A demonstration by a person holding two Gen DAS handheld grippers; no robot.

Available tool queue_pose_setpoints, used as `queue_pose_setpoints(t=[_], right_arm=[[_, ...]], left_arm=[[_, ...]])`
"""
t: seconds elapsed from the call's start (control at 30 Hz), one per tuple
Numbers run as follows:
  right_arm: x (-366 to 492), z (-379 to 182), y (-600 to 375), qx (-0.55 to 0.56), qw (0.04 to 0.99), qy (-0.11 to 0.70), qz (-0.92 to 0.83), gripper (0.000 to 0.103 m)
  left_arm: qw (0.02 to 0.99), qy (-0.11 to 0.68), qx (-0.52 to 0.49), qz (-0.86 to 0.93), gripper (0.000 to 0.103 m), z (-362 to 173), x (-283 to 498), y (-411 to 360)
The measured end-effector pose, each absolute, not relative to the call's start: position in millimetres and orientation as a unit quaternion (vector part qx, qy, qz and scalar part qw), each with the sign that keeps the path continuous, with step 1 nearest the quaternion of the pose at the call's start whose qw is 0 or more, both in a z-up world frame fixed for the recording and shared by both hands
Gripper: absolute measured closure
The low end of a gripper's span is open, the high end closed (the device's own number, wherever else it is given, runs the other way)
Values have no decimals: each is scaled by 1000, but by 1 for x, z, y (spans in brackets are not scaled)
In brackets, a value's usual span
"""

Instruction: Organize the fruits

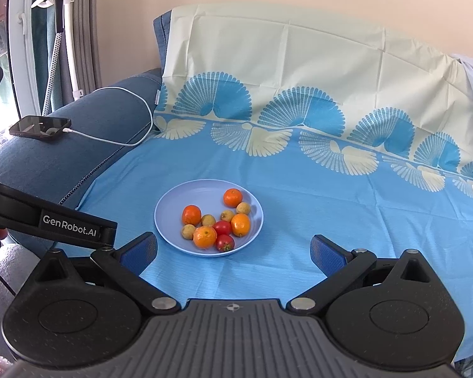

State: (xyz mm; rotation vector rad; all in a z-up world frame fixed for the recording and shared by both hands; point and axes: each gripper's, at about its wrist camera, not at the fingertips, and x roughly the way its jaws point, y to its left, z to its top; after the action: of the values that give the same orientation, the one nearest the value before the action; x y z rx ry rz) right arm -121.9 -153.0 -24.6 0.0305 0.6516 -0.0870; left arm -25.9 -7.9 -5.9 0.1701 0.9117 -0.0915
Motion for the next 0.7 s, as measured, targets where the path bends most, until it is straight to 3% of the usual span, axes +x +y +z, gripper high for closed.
queue_pose_setpoints(t=[0.7], right_arm=[[-121,-24,-152,12,946,321,-40,1]], left_arm=[[893,440,84,-45,0,-5,-25,-8]])
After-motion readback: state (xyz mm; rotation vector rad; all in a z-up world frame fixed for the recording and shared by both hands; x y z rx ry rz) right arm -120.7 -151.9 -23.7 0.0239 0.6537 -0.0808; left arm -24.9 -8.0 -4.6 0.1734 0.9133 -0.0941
